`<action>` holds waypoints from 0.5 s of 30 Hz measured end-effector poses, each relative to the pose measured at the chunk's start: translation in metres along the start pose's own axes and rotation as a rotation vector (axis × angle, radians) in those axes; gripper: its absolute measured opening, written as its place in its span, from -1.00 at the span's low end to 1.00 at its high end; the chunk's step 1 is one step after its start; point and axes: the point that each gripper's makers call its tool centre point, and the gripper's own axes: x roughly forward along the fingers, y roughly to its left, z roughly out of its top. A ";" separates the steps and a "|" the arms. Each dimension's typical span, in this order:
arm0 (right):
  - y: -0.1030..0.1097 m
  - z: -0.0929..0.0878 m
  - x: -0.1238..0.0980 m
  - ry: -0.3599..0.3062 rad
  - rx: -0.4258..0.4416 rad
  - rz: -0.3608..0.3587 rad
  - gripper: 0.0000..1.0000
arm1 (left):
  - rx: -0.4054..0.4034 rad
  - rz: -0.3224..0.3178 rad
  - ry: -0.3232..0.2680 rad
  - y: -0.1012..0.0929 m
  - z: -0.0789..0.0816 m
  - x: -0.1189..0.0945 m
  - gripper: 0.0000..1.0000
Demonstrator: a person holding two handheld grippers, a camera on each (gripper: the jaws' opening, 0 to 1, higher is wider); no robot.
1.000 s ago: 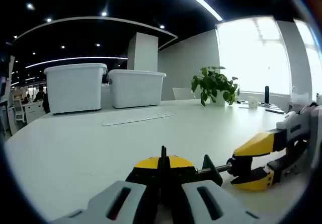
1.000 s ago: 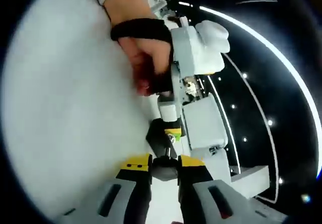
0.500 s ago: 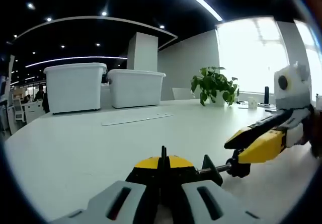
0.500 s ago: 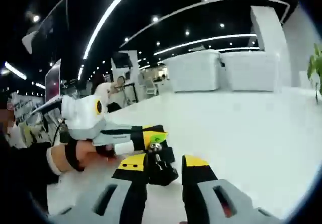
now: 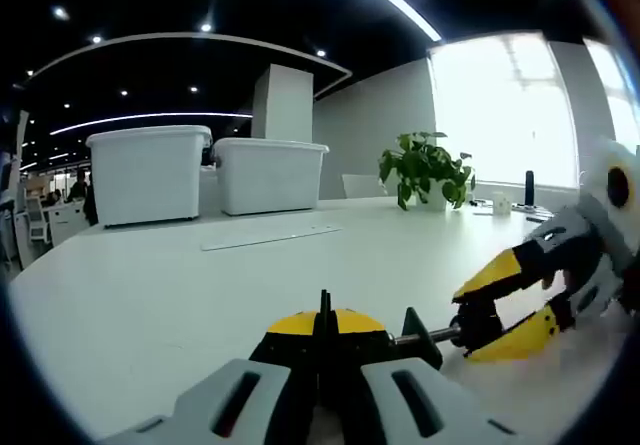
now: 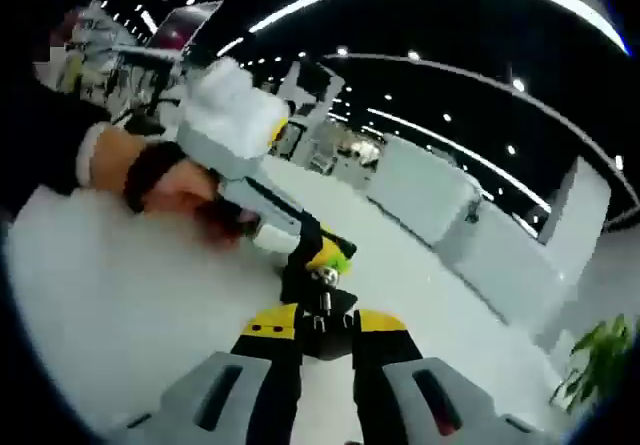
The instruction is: Clamp the fixed fixture on the desktop, loosen the retaining clip, secure it to the edge of the desk, and tighten the retaining clip.
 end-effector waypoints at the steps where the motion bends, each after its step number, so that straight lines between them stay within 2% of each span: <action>1: 0.002 0.000 0.000 0.003 -0.043 -0.009 -0.68 | -0.001 0.000 0.000 0.000 0.000 0.000 -0.93; 6: 0.012 0.003 -0.004 0.020 -0.419 -0.034 -0.68 | 0.000 0.001 0.000 0.000 0.000 -0.001 -0.93; 7: 0.014 0.002 -0.003 0.023 -0.485 -0.039 -0.68 | 0.000 0.001 0.000 0.000 0.000 -0.001 -0.93; 8: 0.015 0.005 -0.004 0.017 -0.514 -0.047 -0.68 | 0.000 0.001 0.000 0.000 0.000 -0.001 -0.93; 11: 0.010 0.003 -0.002 0.026 -0.490 -0.046 -0.66 | 0.001 0.000 0.000 -0.001 0.000 -0.002 -0.93; 13: 0.012 -0.003 0.001 0.026 -0.349 -0.031 -0.65 | 0.001 0.000 0.000 -0.001 0.000 -0.003 -0.93; 15: 0.013 0.002 -0.003 0.011 -0.189 0.002 -0.62 | -0.001 -0.002 0.000 -0.001 0.000 -0.004 -0.93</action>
